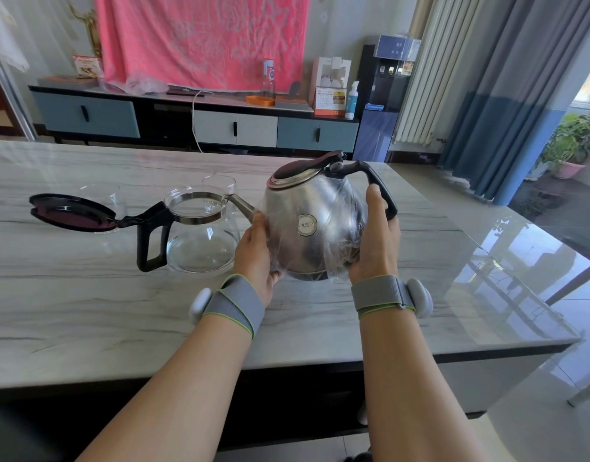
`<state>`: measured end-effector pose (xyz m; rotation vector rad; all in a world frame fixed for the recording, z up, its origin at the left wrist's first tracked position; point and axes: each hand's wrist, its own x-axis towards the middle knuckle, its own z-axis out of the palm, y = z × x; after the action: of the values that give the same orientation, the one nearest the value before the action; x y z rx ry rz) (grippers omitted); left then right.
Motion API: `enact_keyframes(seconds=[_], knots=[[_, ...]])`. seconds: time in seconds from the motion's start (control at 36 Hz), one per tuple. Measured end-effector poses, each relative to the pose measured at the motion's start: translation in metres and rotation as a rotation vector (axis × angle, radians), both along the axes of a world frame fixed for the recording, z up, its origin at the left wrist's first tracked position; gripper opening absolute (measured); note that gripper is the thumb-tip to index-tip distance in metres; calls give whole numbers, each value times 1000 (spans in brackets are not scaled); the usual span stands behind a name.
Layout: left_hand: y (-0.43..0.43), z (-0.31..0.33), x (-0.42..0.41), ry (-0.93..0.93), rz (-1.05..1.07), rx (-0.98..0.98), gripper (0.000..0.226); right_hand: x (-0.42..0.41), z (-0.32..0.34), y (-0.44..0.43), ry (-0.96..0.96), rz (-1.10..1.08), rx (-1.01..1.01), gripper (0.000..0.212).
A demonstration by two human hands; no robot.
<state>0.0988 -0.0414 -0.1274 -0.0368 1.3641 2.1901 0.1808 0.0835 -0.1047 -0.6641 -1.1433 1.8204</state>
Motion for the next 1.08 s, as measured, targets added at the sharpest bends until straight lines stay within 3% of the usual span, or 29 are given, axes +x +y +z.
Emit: enact_keyframes(seconds=[1.08], knots=[[-2, 4, 2, -5, -7, 5, 30, 2, 4, -5, 9, -23, -6, 41]])
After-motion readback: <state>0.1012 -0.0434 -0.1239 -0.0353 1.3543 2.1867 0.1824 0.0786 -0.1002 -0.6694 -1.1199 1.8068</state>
